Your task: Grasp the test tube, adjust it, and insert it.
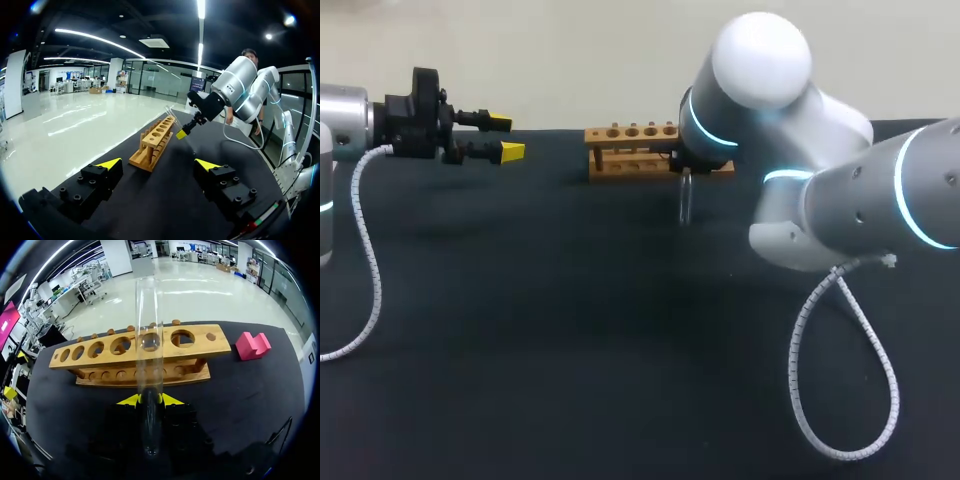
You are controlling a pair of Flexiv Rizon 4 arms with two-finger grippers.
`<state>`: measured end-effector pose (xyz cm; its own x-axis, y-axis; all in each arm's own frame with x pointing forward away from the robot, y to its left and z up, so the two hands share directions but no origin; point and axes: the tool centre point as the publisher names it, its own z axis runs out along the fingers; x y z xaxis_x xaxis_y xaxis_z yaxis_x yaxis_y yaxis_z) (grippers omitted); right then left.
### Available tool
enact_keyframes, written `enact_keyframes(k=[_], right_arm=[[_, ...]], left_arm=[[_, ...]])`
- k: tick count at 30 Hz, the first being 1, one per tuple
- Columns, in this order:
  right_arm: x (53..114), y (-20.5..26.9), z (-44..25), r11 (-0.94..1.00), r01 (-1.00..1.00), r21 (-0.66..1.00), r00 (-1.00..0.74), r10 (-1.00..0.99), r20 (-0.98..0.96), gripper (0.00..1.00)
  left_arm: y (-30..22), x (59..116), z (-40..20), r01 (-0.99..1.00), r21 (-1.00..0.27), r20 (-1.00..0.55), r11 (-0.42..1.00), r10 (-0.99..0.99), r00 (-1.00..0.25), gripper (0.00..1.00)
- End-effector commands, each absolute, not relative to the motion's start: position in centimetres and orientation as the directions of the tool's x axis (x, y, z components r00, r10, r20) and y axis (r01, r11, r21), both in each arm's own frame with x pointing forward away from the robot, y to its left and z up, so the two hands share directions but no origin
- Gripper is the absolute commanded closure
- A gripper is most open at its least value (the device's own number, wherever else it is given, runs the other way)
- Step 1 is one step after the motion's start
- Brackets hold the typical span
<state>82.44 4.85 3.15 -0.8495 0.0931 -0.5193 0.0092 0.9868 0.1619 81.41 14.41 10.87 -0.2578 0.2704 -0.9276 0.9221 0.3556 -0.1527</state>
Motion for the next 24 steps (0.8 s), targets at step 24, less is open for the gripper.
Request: enact_keyframes(k=[24], right_arm=[[75.1, 2.9, 12.0, 0.971, 0.187, 0.151, -0.658, 0.238, -0.714, 1.0]], left_arm=[[14.5, 81.4, 10.7, 0.923, -0.15, -0.93, 0.355, 0.267, -0.254, 0.0]])
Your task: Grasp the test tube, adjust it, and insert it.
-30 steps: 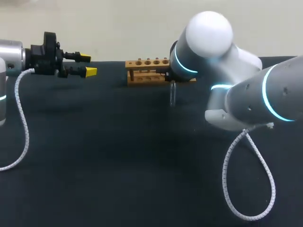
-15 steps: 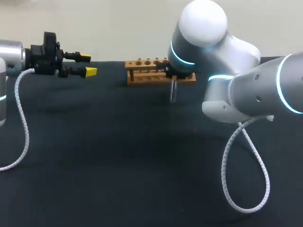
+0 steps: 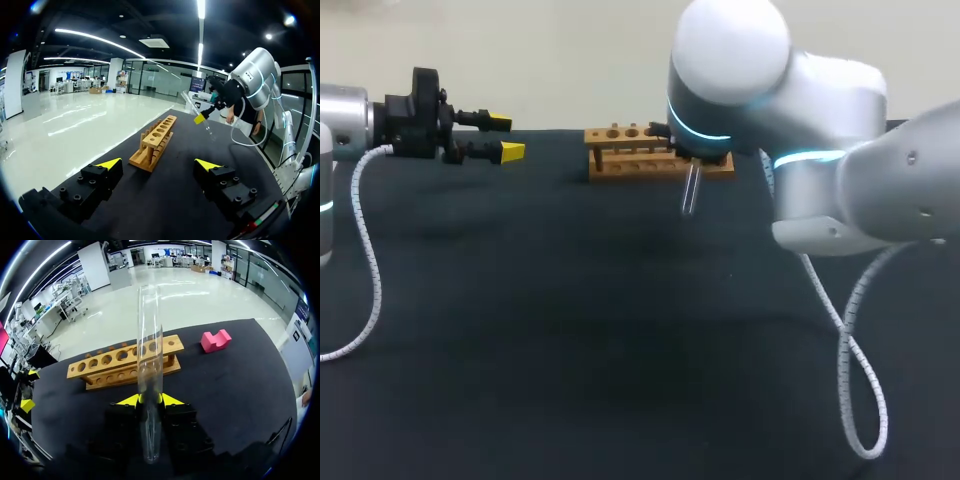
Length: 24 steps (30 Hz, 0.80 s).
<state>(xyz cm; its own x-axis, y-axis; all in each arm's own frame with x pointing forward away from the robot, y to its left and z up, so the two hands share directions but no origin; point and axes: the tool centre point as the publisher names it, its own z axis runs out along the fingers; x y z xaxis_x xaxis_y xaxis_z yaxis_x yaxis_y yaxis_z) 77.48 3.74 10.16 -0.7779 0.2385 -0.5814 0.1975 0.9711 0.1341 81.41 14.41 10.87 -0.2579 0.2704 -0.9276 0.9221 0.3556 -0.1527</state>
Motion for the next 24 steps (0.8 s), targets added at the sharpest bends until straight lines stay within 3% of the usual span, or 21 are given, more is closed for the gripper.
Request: enact_keyframes(k=[1, 24], right_arm=[[75.0, 2.8, 12.1, 0.971, 0.185, 0.151, -0.656, 0.236, -0.717, 1.0], [76.2, 2.0, 12.7, 0.979, 0.138, 0.151, -0.635, 0.205, -0.745, 1.0]], left_arm=[[14.5, 81.4, 10.7, 0.923, -0.15, -0.93, 0.355, 0.267, -0.254, 0.0], [14.5, 81.4, 10.7, 0.923, -0.15, -0.93, 0.355, 0.267, -0.254, 0.0]])
